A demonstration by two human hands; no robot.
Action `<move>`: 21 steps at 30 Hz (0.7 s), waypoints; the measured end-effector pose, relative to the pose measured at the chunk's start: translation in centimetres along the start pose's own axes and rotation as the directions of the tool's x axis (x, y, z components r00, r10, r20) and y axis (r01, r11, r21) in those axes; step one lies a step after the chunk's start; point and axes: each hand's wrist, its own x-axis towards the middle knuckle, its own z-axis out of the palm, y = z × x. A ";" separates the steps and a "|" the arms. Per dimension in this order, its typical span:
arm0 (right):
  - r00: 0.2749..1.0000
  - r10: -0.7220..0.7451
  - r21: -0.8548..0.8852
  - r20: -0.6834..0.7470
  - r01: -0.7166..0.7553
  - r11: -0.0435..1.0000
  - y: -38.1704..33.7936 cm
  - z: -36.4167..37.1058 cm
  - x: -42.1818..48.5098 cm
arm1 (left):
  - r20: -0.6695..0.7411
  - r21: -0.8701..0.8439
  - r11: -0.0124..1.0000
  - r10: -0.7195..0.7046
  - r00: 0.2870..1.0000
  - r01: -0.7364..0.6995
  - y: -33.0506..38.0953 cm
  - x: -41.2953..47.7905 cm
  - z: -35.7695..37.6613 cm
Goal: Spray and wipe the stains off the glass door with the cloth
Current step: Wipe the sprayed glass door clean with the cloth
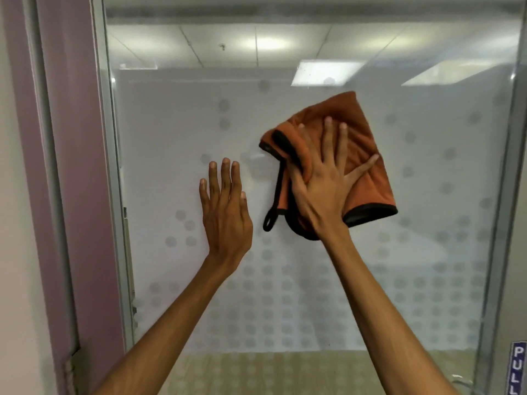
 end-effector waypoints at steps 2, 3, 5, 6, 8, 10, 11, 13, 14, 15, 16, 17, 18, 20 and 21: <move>0.996 -0.085 -0.011 0.025 0.086 0.996 -0.4 0.2 -1.2 | -0.003 0.003 1.000 -0.002 1.000 0.002 0.1 0.7 0.0; 0.989 -0.140 -0.032 0.046 0.141 0.989 0.4 0.2 -2.5 | 0.003 0.014 1.000 0.007 1.000 -0.007 0.0 0.7 -0.1; 0.982 -0.165 -0.071 0.091 0.171 0.983 3.0 -0.3 -4.0 | 0.021 0.032 0.999 0.032 0.999 -0.032 -0.6 0.7 -0.4; 0.990 -0.110 -0.070 0.085 0.116 0.991 4.2 -0.5 -3.6 | 0.028 0.036 0.999 0.039 0.999 -0.040 -0.8 0.9 -0.7; 0.996 0.087 -0.035 0.004 -0.087 0.996 5.0 -0.9 -0.6 | 0.032 0.046 0.998 0.051 0.998 -0.053 -1.0 1.7 -1.0; 0.973 0.221 -0.001 -0.066 -0.221 0.975 3.8 -0.9 3.3 | 0.025 0.049 0.997 0.061 0.998 -0.062 -0.5 2.9 -1.0; 0.972 0.221 0.004 -0.076 -0.221 0.975 2.8 -0.8 4.7 | 0.016 0.046 0.997 0.060 0.998 -0.061 -0.2 3.6 -0.9; 0.991 0.117 -0.005 -0.063 -0.117 0.993 1.1 -0.6 5.4 | -0.003 0.041 0.998 0.057 0.998 -0.056 0.4 4.9 -0.8; 0.999 0.030 -0.028 -0.042 -0.031 0.999 0.9 -0.5 4.8 | -0.010 0.042 0.998 0.055 0.998 -0.055 0.5 5.3 -0.8; 0.999 -0.052 -0.061 -0.016 0.051 0.997 1.1 -0.4 3.7 | -0.012 0.045 0.997 0.056 0.998 -0.055 0.5 5.6 -0.9; 0.995 -0.100 -0.088 0.008 0.100 0.991 1.8 -0.4 2.4 | -0.009 0.051 0.997 0.060 0.998 -0.059 0.4 5.7 -0.9; 0.995 -0.089 -0.095 0.033 0.092 0.991 2.7 -0.6 1.4 | -0.001 0.057 0.996 0.065 0.998 -0.065 0.2 5.7 -1.0; 0.999 -0.023 -0.074 0.034 0.025 0.997 3.5 -0.7 1.0 | 0.008 0.058 0.996 0.074 0.997 -0.074 0.0 5.7 -1.1; 0.987 0.156 0.015 -0.027 -0.156 0.988 3.8 -1.0 3.1 | 0.011 0.055 0.993 0.101 0.995 -0.102 0.2 6.3 -1.1; 0.974 0.220 0.045 -0.057 -0.218 0.975 3.4 -1.1 5.0 | 0.009 0.052 0.992 0.113 0.994 -0.113 0.4 6.8 -1.1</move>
